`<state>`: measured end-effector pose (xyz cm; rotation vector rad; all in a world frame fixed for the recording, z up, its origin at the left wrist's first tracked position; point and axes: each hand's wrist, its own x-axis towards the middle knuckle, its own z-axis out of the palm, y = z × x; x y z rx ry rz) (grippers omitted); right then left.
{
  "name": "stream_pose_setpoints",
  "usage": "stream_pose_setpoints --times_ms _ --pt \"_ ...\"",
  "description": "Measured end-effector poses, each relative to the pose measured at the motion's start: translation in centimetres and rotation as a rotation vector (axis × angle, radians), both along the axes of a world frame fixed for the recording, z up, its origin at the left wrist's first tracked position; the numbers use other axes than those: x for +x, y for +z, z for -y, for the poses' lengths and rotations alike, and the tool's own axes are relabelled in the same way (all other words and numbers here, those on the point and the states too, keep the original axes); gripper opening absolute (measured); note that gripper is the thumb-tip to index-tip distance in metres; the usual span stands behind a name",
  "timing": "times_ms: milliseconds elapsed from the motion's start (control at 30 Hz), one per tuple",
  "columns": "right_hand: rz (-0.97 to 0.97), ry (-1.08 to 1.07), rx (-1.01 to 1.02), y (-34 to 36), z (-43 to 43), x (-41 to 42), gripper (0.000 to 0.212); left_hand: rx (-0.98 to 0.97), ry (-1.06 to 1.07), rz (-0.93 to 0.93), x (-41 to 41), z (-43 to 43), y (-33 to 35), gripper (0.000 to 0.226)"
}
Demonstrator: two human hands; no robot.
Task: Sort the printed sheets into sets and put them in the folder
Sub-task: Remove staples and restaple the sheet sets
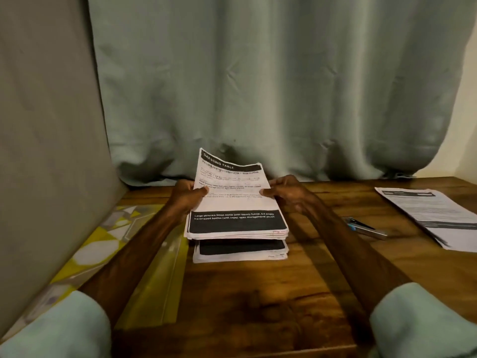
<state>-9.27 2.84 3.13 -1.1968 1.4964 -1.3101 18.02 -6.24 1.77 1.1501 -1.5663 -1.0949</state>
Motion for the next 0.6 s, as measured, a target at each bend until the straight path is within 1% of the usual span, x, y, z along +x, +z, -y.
stream_pose_setpoints --times_ms 67,133,200,233,300,333,400,467,533,600 --pt "-0.116 -0.111 0.007 -1.4 0.8 0.3 0.029 0.015 0.052 0.109 -0.3 1.1 -1.4 0.024" --pt "-0.268 -0.228 -0.007 -3.0 1.4 0.4 0.034 -0.048 0.107 0.22 -0.8 1.1 -2.4 0.03" --pt "-0.389 -0.271 -0.021 -4.2 1.4 0.7 0.036 -0.144 0.148 0.343 -1.1 0.9 -3.5 0.031" --pt "-0.474 -0.275 -0.017 -4.7 1.3 0.8 0.037 -0.19 0.163 0.436 -1.1 0.9 -4.1 0.032" --pt "-0.613 -0.282 0.021 -5.9 1.3 0.5 0.038 -0.239 0.18 0.664 -1.2 0.7 -5.3 0.041" --pt "-0.63 -0.286 0.015 -6.3 1.0 0.5 0.037 -0.264 0.2 0.767 -1.3 0.4 -5.8 0.047" --pt "-0.621 -0.299 -0.041 -6.9 0.3 0.1 0.031 -0.378 0.256 0.893 -2.0 -0.7 -6.0 0.055" --pt "-0.56 -0.327 -0.114 -6.6 -1.2 -0.7 0.021 -0.522 0.277 0.937 -3.3 -2.1 -5.4 0.059" --pt "-0.539 -0.361 -0.146 -5.6 -3.2 -2.9 0.015 -0.626 0.212 0.932 -5.2 -3.4 -4.7 0.048" --pt "-0.645 -0.443 -0.141 -4.5 -5.0 -6.7 0.012 -0.669 0.109 0.88 -7.7 -4.5 -4.3 0.036"
